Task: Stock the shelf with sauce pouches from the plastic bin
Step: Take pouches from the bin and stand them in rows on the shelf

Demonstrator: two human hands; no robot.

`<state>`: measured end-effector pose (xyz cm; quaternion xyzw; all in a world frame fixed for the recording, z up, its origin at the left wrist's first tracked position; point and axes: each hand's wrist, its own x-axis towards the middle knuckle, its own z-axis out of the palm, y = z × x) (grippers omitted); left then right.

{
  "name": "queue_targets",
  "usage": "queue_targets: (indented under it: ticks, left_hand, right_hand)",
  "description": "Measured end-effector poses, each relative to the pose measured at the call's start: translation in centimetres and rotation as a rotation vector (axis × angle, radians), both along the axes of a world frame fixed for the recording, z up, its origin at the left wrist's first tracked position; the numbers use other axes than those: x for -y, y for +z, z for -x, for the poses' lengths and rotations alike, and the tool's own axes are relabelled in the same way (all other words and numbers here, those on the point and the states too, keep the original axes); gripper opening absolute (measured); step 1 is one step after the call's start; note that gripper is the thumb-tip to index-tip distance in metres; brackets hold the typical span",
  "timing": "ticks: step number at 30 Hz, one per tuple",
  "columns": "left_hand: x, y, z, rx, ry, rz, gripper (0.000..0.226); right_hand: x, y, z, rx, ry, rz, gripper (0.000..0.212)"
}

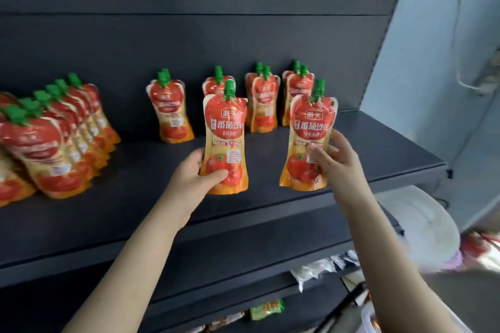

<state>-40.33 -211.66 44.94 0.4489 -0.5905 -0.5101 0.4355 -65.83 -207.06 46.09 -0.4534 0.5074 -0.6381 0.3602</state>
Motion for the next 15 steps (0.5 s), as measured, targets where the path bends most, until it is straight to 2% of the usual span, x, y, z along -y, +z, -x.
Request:
queue_targets:
  ticks: [5, 12, 15]
  left_hand:
    - [2.2, -2.7, -3.5, 0.022, 0.164, 0.007, 0.05]
    - [4.6, -4.8, -5.7, 0.125, 0.195, 0.001, 0.053]
    - [4.8, -5.0, -5.9, 0.254, 0.173, 0.031, 0.052]
  right_hand:
    - [4.7, -2.2, -4.2, -0.05, 0.174, 0.012, 0.031]
    - [8.8, -4.8, -6.4, -0.086, 0.31, -0.029, 0.035]
    - [9.5, -5.4, -5.7, -0.221, 0.368, -0.046, 0.042]
